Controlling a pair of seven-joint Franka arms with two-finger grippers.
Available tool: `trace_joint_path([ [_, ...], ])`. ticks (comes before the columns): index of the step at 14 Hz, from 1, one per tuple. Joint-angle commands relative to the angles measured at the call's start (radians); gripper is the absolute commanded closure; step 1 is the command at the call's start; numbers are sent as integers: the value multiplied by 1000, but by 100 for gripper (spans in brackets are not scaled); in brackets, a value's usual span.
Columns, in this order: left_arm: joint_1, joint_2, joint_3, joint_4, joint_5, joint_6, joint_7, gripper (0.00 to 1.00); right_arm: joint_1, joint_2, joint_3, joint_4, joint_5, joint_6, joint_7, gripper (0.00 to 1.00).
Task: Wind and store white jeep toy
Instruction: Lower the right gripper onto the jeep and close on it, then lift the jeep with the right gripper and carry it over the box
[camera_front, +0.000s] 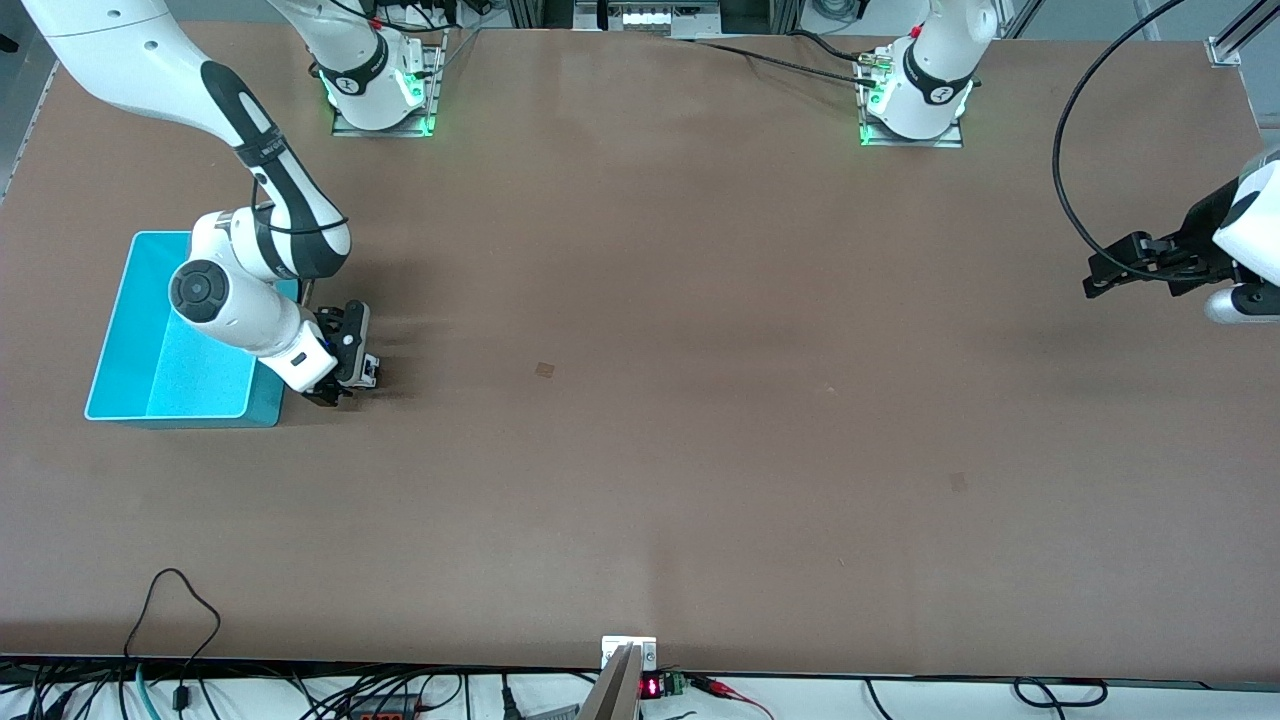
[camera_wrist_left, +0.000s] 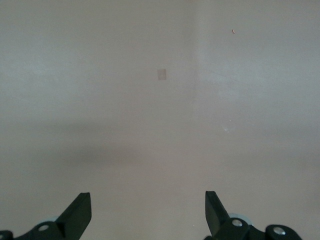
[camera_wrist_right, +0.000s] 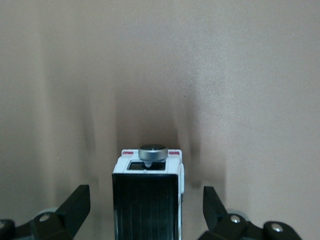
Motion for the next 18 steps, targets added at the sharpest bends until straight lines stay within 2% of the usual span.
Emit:
trace_joint_path([
  [1, -1, -26, 4, 1, -15, -25, -7, 0, 1, 15, 2, 15, -21, 12, 8, 39],
  [2, -3, -26, 4, 1, -15, -25, -6, 0, 1, 15, 2, 16, -19, 12, 11, 63],
  [3, -1, -26, 5, -1, -14, -25, -4, 0, 1, 13, 2, 16, -19, 12, 18, 78],
  [5, -1, -26, 5, -1, -11, -25, 5, 0, 1, 10, 2, 16, -19, 12, 40, 97],
  [6, -1, -28, 5, -1, -9, -25, 7, 0, 1, 7, 2, 15, -19, 12, 61, 100],
  [8, 0, -32, 5, -2, -9, -25, 7, 0, 4, -14, 2, 15, -19, 12, 132, 100],
  [10, 0, -34, 5, -2, -11, -25, 7, 0, 10, -74, 2, 12, -24, -6, 254, 100],
  [13, 0, -36, 5, -2, -11, -23, 10, 0, 7, -164, 2, 13, -24, -77, 389, 100],
  [18, -1, -40, 5, -8, -11, -21, 8, 0, -5, -320, 2, 16, -36, -255, 776, 100],
])
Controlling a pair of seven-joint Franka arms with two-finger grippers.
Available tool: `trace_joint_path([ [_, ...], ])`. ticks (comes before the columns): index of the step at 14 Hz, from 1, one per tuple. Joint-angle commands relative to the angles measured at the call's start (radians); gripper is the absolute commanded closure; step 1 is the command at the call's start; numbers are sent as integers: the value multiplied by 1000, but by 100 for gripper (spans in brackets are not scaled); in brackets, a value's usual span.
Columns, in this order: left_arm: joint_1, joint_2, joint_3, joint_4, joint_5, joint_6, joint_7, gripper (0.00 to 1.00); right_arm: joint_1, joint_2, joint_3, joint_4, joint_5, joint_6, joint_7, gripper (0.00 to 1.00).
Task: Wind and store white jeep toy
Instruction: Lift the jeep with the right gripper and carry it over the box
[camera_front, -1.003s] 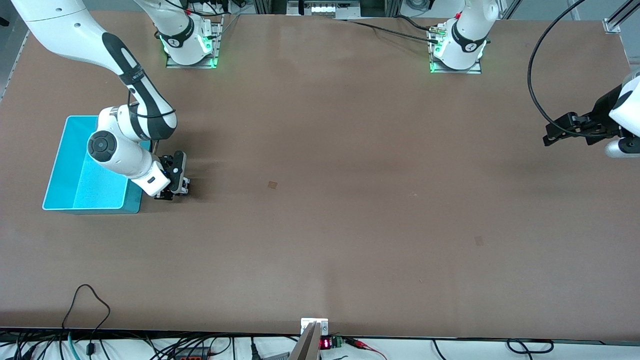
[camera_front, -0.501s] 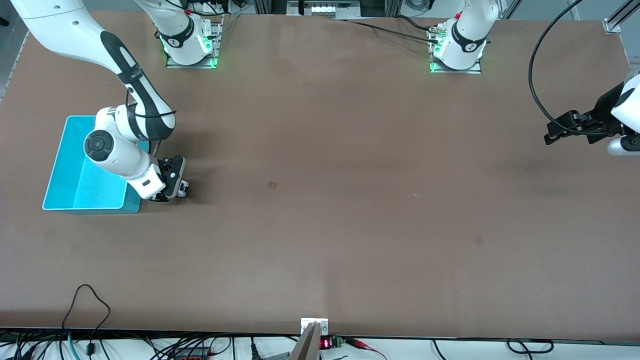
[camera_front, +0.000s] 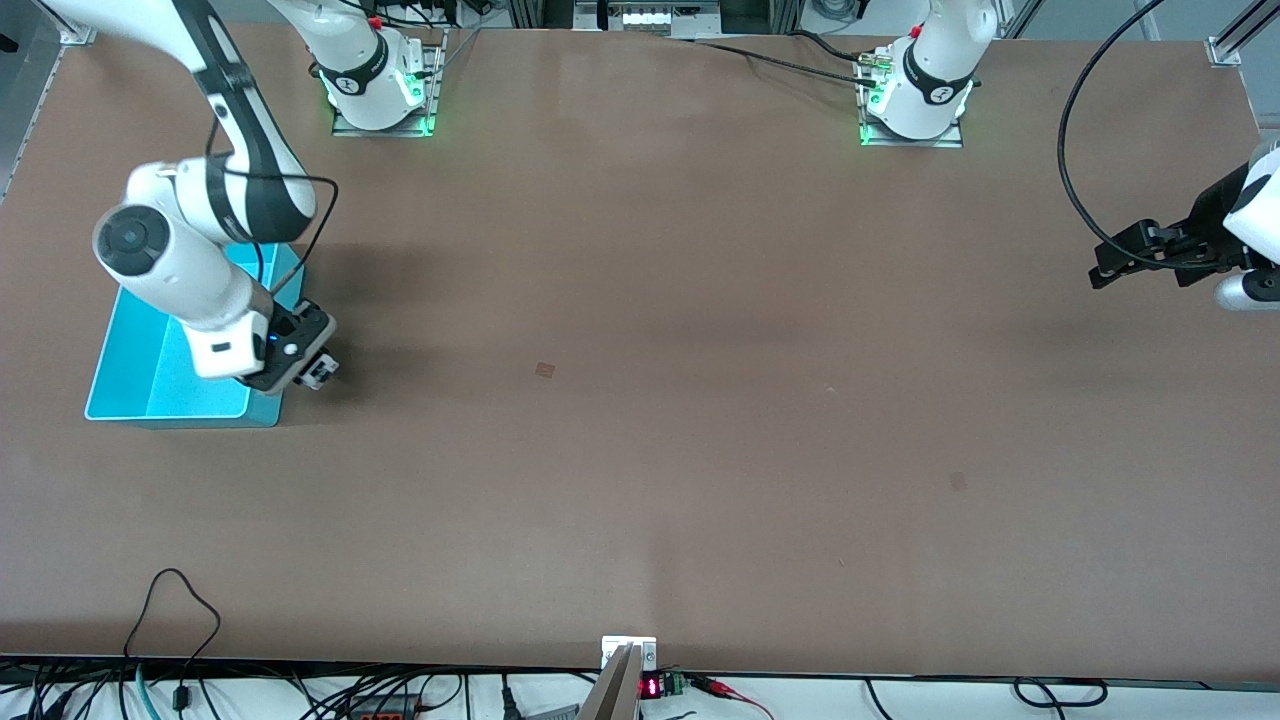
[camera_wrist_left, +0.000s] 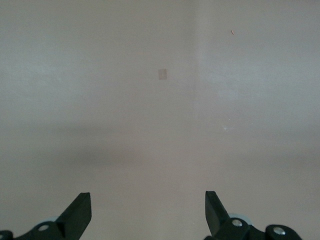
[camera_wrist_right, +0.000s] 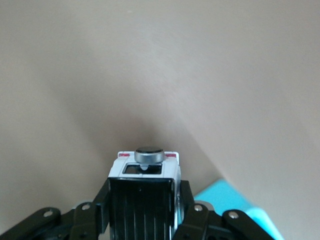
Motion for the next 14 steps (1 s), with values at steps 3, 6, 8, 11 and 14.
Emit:
trace_joint_path([
  [3, -2, -22, 2, -11, -11, -11, 7, 0, -35, -123, -1, -15, -12, -114, 330, 100],
  [6, 0, -22, 2, -13, -11, -11, 7, 0, -56, -135, -50, -17, -5, -154, 497, 100],
  [8, -2, -22, 2, -11, -11, -11, 7, 0, -64, -137, -87, -22, -5, -186, 563, 100],
  [11, -2, -23, 2, -13, -11, -13, 7, 0, -69, -113, -162, -31, -5, -196, 652, 100],
  [14, -3, -23, 2, -13, -11, -14, 8, 0, -84, -65, -200, -32, -4, -159, 652, 100],
])
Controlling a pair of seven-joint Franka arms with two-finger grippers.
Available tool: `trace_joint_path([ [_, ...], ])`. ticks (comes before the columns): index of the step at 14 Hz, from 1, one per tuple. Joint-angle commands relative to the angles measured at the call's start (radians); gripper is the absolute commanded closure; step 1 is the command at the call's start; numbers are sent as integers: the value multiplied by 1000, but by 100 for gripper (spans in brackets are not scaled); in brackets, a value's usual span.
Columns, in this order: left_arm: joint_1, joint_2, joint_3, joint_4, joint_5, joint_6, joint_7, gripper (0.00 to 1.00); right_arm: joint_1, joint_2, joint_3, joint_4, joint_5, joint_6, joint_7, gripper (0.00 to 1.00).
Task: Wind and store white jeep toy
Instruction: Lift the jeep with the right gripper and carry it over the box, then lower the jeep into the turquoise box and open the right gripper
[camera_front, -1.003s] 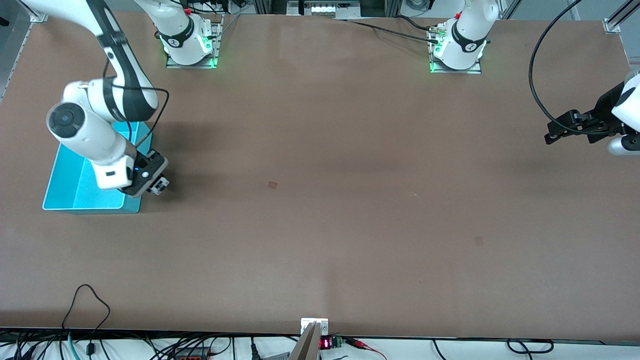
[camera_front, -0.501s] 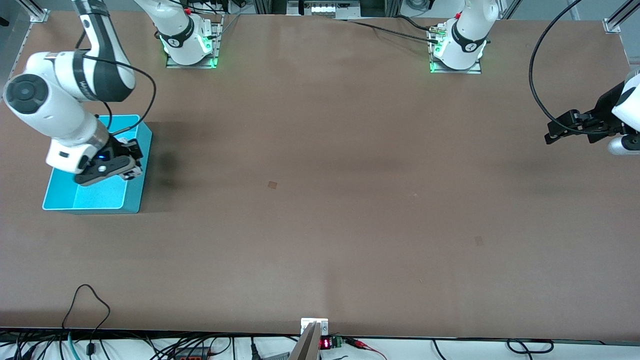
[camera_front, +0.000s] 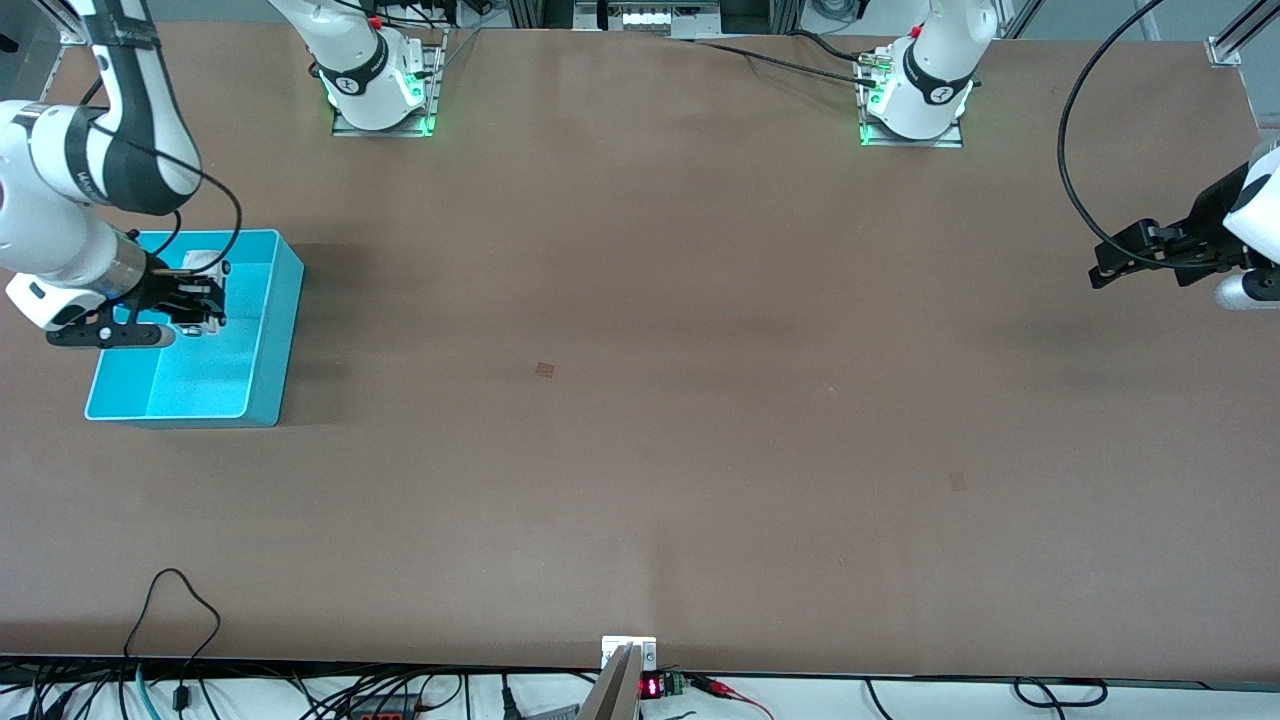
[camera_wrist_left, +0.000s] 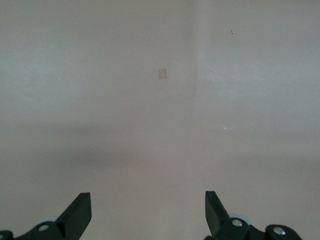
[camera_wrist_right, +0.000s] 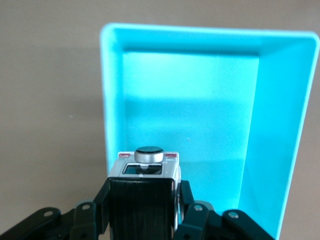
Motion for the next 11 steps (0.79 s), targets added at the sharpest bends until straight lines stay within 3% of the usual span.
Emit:
trace_joint_path([
  [1, -8, -22, 2, -13, -11, -13, 7, 0, -26, 50, -9, -3, -1, 51, 27, 100],
  [5, -9, -24, 1, -15, -11, -14, 7, 0, -57, 151, -11, -2, -9, 173, 9, 100],
  [11, -8, -29, -8, -17, -11, -14, -1, 0, -92, 246, -11, -9, -17, 230, -31, 100],
])
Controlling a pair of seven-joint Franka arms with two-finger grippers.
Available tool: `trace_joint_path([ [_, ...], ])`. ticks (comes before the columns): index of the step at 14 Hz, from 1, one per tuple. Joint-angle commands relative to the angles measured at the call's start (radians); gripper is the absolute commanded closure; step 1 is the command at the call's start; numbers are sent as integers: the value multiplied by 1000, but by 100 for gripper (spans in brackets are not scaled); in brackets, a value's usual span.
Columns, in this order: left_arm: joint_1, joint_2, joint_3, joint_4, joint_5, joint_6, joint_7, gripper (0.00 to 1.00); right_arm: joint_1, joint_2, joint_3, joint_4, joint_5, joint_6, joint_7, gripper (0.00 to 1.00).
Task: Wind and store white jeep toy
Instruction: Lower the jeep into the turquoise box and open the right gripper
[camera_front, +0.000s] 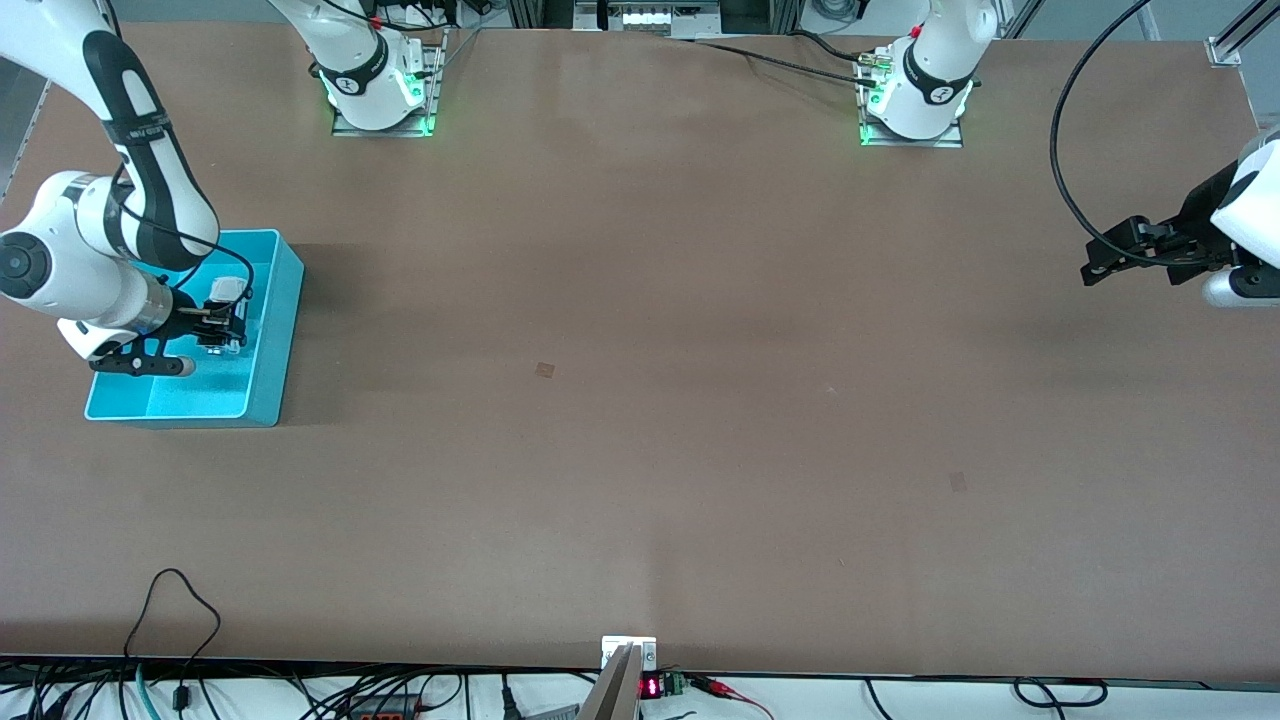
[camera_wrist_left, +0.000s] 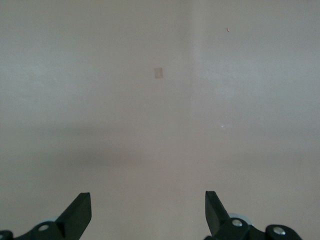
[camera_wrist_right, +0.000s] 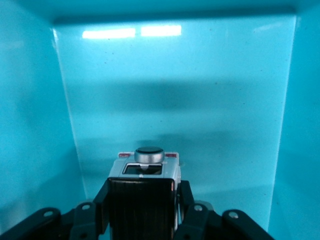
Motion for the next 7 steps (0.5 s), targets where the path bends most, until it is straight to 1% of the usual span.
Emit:
trace_joint_path([
  [1, -2, -25, 2, -16, -11, -11, -4, 0, -32, 10, 10, -5, -15, 32, -30, 100],
  [6, 8, -25, 2, -14, -12, -20, -6, 0, -43, 36, 10, -8, -15, 55, -33, 100],
  [7, 8, -25, 2, -14, -12, -20, -6, 0, -43, 39, 12, -9, -15, 60, -33, 98],
])
